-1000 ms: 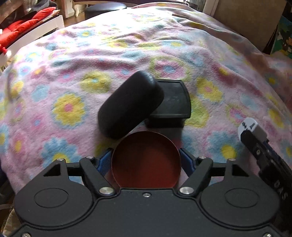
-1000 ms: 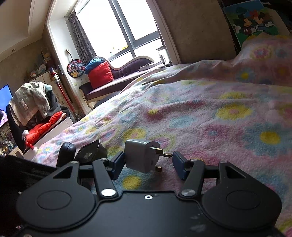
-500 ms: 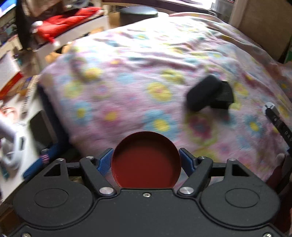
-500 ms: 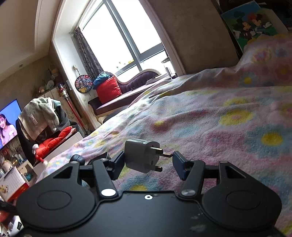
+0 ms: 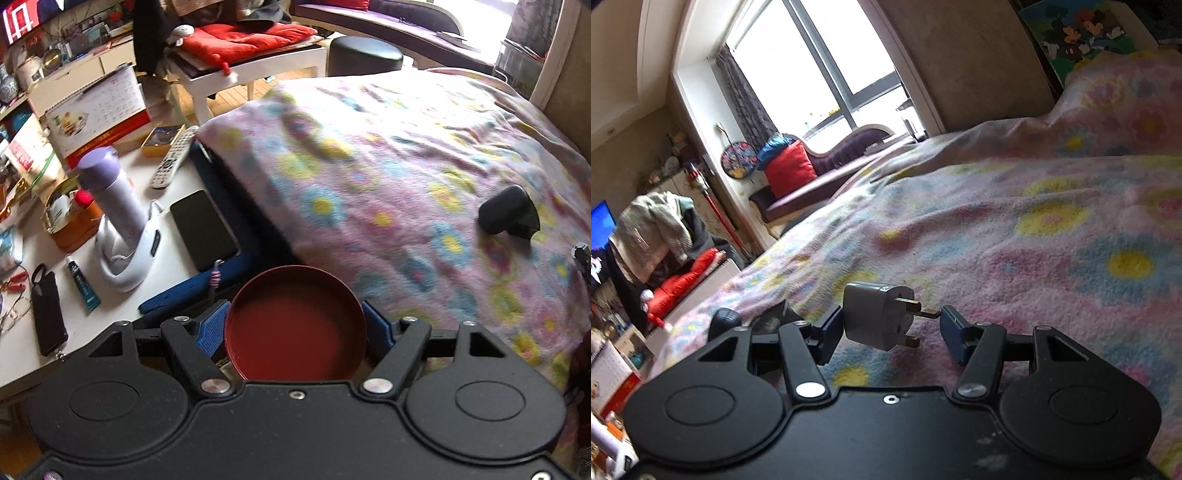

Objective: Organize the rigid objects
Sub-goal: 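Carry the grey adapter and red dish over the woven basket with both grippers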

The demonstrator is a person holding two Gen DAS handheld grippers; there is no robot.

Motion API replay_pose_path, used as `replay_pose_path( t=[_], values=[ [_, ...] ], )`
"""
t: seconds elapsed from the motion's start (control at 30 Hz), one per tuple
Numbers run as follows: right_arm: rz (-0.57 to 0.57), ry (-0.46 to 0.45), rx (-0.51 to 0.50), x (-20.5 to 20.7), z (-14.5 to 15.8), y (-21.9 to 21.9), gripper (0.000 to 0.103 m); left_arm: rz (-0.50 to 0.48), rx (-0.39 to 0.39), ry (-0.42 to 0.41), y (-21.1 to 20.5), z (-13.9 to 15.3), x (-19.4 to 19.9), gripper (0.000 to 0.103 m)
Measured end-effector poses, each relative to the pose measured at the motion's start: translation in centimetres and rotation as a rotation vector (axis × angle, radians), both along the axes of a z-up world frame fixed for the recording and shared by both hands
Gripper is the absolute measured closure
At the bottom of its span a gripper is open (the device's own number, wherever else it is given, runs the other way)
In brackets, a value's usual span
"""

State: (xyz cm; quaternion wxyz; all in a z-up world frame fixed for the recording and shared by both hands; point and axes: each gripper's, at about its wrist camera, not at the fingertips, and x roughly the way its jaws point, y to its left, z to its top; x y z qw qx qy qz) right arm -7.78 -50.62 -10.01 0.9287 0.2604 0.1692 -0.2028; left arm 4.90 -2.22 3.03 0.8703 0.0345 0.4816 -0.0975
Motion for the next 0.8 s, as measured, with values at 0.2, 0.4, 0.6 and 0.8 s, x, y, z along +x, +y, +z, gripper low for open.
replay_pose_path(
  t=[0.2, 0.4, 0.6, 0.8],
  values=[
    [-0.027, 0.114, -0.104, 1.4, 0.6, 1.7, 0.046, 0.032, -0.052, 0.039, 3.0, -0.9, 0.0, 0.032],
    [-0.048, 0.247, -0.219, 2.5, 1.2, 4.1, 0.046, 0.021, -0.032, 0.075, 4.2, -2.4, -0.5, 0.032],
    [0.029, 0.274, -0.183, 0.5, 3.0, 9.3, 0.046, 0.02, -0.05, 0.122, 5.3, -3.4, -0.5, 0.032],
    [0.257, 0.251, -0.068, -1.1, 4.7, 18.1, 0.046, 0.015, -0.062, 0.145, 6.1, -3.8, -0.7, 0.032]
  ],
)
